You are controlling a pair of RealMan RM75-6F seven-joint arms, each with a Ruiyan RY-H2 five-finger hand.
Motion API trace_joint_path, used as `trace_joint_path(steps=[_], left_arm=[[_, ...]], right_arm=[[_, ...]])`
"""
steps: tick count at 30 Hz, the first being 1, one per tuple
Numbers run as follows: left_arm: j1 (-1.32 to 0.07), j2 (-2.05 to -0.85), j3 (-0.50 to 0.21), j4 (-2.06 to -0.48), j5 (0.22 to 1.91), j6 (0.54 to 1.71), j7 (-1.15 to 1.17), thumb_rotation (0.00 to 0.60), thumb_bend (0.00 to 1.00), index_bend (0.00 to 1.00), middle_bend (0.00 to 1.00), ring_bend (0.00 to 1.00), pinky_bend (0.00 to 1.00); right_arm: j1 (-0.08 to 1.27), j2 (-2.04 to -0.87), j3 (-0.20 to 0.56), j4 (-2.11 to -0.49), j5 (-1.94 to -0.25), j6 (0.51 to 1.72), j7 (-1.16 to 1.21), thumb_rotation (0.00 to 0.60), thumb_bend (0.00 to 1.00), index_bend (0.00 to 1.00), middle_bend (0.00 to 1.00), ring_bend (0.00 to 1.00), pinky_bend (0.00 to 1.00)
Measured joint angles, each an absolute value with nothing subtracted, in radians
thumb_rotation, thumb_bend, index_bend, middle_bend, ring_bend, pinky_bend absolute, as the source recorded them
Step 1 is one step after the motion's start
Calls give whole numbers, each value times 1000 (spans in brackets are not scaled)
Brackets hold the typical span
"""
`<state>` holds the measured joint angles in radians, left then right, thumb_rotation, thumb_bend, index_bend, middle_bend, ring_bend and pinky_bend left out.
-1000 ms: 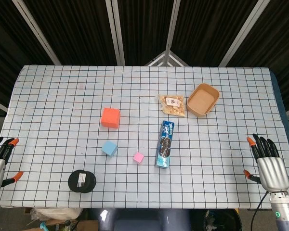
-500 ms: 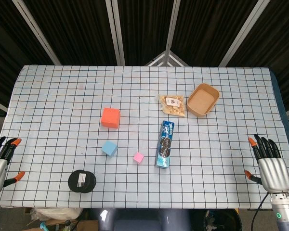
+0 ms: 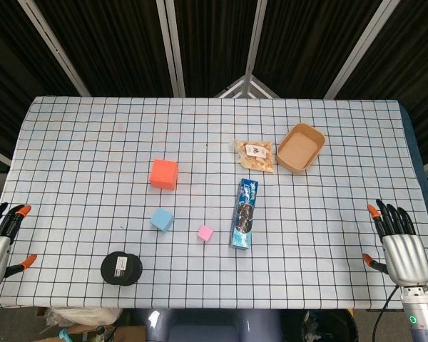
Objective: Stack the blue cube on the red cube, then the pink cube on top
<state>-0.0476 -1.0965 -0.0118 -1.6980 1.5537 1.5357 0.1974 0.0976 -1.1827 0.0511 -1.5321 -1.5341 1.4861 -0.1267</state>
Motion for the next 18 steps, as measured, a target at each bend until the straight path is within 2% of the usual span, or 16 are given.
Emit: trace_joint_path(steps=[3, 6, 9, 11, 13, 15, 18], left_arm=[[-48, -1097, -12, -1699, 1563, 1540, 194, 600, 106, 100, 116, 46, 194], [-53, -1099, -12, -1700, 1593, 1550, 173, 600, 106, 102, 195, 99, 217], [-69, -1091, -12, -1715, 1631, 1547, 136, 600, 105, 122, 361, 233, 316], [-88, -1074, -13, -1746, 1648, 1530, 127, 600, 105, 144, 501, 355, 416], [-112, -1053, -20, -1794, 1655, 1505, 128, 600, 105, 185, 665, 512, 558], [-135, -1035, -31, -1845, 1655, 1479, 136, 600, 104, 223, 761, 606, 646], [-181, -1006, -54, -1941, 1635, 1416, 154, 600, 104, 251, 817, 657, 693]], right_arm=[[96, -1181, 50, -1533, -1535, 1488, -121, 600, 95, 18, 10, 56, 87], [94, -1181, 50, -1531, -1529, 1484, -111, 600, 95, 18, 10, 56, 87], [98, -1182, 51, -1526, -1522, 1471, -108, 600, 95, 18, 10, 56, 87], [100, -1182, 50, -1526, -1526, 1470, -104, 600, 95, 18, 10, 56, 87], [101, -1181, 49, -1527, -1533, 1471, -101, 600, 94, 18, 10, 56, 87], [100, -1180, 49, -1528, -1535, 1475, -97, 600, 95, 18, 10, 56, 87], [97, -1177, 49, -1527, -1535, 1481, -87, 600, 94, 18, 10, 56, 87]])
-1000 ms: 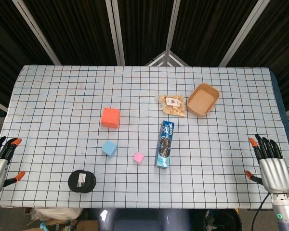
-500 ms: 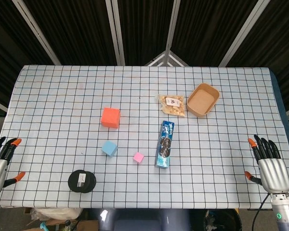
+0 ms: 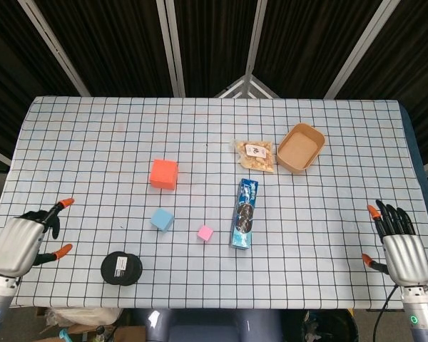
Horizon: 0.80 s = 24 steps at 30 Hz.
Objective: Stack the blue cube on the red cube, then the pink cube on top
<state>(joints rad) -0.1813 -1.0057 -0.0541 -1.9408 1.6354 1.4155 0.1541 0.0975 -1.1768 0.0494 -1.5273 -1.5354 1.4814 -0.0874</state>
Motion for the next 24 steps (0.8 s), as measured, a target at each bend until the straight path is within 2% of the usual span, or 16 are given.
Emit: trace_joint_path(steps=[4, 10, 16, 24], left_arm=[[-249, -967, -86, -2043, 1533, 1295, 219, 600, 104, 264, 849, 681, 716], [-355, -963, -129, -2115, 1321, 1172, 428, 600, 104, 271, 861, 689, 727], [-506, -1047, -167, -2138, 1036, 1102, 693, 600, 104, 256, 859, 689, 727], [-704, -1209, -197, -2116, 701, 1101, 894, 600, 103, 223, 854, 689, 727]], right_arm=[[95, -1172, 51, -1523, -1533, 1483, -71, 600, 94, 18, 10, 56, 87], [98, -1172, 51, -1518, -1533, 1477, -65, 600, 94, 17, 10, 56, 87], [97, -1170, 54, -1516, -1528, 1478, -59, 600, 95, 18, 10, 56, 87], [99, -1170, 55, -1513, -1528, 1476, -60, 600, 95, 18, 10, 56, 87]])
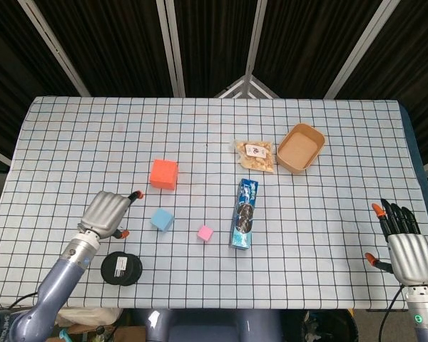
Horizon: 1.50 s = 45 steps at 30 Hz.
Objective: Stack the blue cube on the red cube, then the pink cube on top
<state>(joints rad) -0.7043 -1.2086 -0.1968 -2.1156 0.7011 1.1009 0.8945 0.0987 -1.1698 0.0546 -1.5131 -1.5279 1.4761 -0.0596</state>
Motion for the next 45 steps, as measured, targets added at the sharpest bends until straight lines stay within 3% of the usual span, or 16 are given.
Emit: trace_joint_path(steps=[8, 18, 45], left_arm=[[-847, -1272, -194, -2088, 500, 1103, 968, 600, 102, 214, 852, 689, 727], [-952, -1292, -159, -2052, 371, 1120, 1011, 600, 102, 206, 844, 682, 721], [-1068, -1325, -44, -1869, 421, 950, 929, 600, 110, 271, 825, 665, 704]], right_arm=[[99, -1169, 55, -1513, -1527, 1475, -60, 600, 95, 18, 10, 56, 87], [101, -1171, 54, -1515, -1526, 1470, -69, 600, 95, 18, 10, 56, 87], [100, -1171, 57, -1522, -1512, 1465, -83, 600, 95, 18, 10, 57, 87]])
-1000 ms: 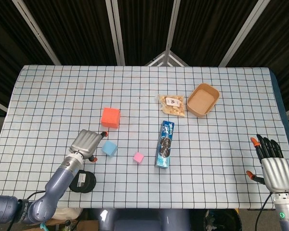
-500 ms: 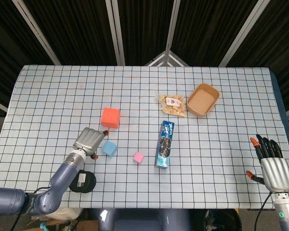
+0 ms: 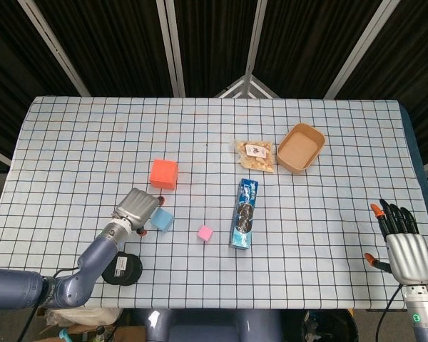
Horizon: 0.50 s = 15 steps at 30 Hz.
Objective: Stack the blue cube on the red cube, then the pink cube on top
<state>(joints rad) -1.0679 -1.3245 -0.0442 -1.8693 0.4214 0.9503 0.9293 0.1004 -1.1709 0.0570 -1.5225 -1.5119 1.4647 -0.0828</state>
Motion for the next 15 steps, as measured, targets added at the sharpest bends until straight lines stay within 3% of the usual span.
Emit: trace_joint_path(steps=[15], left_arm=[[-1110, -1351, -14, -1832, 488, 941, 898, 600, 149, 298, 825, 657, 702]], right_arm=[[104, -1171, 55, -1529, -1504, 1449, -90, 600, 95, 18, 10, 58, 87]])
